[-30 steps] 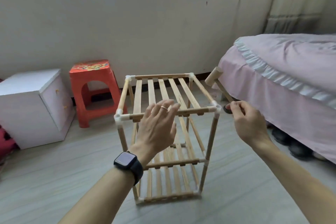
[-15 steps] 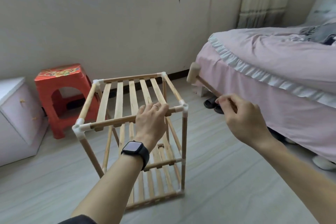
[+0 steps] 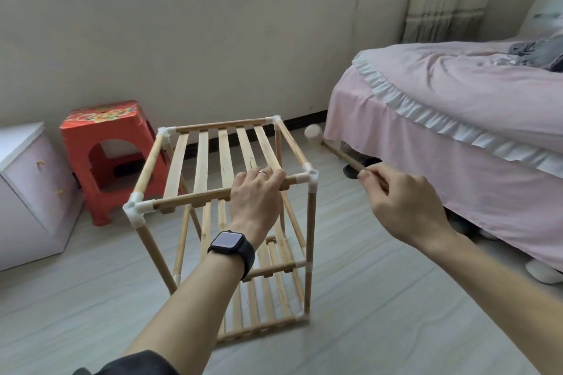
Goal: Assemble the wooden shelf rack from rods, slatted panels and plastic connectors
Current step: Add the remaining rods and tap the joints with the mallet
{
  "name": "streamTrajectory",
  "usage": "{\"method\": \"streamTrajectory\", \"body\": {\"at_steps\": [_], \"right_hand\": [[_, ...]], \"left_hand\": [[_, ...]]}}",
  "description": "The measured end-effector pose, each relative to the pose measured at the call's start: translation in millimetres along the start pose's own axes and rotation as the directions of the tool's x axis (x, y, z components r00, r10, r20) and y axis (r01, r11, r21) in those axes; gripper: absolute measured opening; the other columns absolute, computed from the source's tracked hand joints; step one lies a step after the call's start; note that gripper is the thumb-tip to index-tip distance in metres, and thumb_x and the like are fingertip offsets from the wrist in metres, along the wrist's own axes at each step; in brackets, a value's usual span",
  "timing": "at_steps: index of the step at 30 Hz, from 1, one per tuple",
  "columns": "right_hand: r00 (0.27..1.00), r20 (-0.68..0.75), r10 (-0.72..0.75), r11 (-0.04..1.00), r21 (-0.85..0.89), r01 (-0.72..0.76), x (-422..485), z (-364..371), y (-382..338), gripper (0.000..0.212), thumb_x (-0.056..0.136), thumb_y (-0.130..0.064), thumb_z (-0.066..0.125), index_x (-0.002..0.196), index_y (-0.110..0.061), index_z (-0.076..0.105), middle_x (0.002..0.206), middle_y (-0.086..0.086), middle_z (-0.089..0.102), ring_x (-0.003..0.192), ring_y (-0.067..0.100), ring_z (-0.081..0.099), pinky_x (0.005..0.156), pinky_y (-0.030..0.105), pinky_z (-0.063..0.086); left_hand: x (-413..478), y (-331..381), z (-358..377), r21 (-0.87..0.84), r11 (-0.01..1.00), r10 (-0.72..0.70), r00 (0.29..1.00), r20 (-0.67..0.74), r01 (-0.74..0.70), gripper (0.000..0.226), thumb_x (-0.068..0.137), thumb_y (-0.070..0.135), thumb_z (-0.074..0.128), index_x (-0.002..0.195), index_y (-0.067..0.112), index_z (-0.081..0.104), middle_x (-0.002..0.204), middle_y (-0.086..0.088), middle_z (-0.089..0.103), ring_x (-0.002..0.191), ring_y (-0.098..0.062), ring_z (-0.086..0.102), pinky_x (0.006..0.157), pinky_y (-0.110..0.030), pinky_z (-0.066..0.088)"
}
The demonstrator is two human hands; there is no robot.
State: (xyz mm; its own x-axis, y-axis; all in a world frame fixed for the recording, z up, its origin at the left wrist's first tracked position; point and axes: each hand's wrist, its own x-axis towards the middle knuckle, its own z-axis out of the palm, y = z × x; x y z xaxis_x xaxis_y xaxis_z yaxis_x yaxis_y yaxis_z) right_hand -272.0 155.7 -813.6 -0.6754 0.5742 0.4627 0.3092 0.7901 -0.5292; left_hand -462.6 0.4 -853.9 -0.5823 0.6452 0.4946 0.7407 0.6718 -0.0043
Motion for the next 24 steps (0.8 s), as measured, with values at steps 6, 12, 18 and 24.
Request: {"method": "streamTrajectory", "body": {"at_steps": [6,12,18,24], "right_hand": [[0.975,0.202,0.092,0.993,-0.088,-0.075,-1.1,7.8,-0.6,0.034,0.102,-0.044,0.043,0.089,-0.027,0.069,0.068,-0.008,0.066,0.073,0.016,0.062,0.071,0.044,0.054],[0.989,0.110,0.095,0.995,0.016,-0.097,-4.8,27.9,-3.3,0.030,0.102,-0.042,0.047,0.084,-0.031,0.068,0.063,-0.012,0.063,0.069,0.006,0.058,0.060,0.033,0.045],[0.985,0.124,0.116,0.990,0.064,-0.124,-3.0,47.2,-9.0,0.030,0.102,-0.043,0.047,0.081,-0.032,0.066,0.070,-0.010,0.069,0.071,0.001,0.057,0.059,0.024,0.041],[0.984,0.165,0.073,0.982,0.160,-0.099,10.9,70.8,-40.7,0.030,0.103,-0.041,0.045,0.084,-0.028,0.064,0.070,-0.007,0.067,0.072,0.010,0.061,0.060,0.029,0.042]], "left_hand": [[-1.4,-1.0,-2.0,-0.017,1.000,-0.004,1.000,0.007,0.004,0.040,0.101,0.011,0.040,0.134,0.029,0.051,0.130,0.004,0.062,0.125,-0.020,0.052,0.105,-0.038,0.037],[-4.3,-6.0,-7.9,-0.059,0.998,0.023,0.999,0.026,-0.021,0.040,0.099,0.011,0.041,0.130,0.032,0.054,0.119,0.009,0.064,0.119,-0.017,0.054,0.102,-0.038,0.032],[-10.4,-29.5,-13.9,-0.159,0.985,0.074,0.997,0.026,-0.069,0.050,0.089,0.003,0.051,0.126,0.036,0.060,0.121,0.014,0.065,0.125,-0.014,0.053,0.095,-0.036,0.022],[-28.2,-77.7,-23.4,-0.295,0.955,0.031,0.994,0.104,0.001,0.056,0.089,0.005,0.056,0.129,0.044,0.062,0.139,0.020,0.057,0.139,-0.010,0.035,0.105,-0.043,0.017]]}}
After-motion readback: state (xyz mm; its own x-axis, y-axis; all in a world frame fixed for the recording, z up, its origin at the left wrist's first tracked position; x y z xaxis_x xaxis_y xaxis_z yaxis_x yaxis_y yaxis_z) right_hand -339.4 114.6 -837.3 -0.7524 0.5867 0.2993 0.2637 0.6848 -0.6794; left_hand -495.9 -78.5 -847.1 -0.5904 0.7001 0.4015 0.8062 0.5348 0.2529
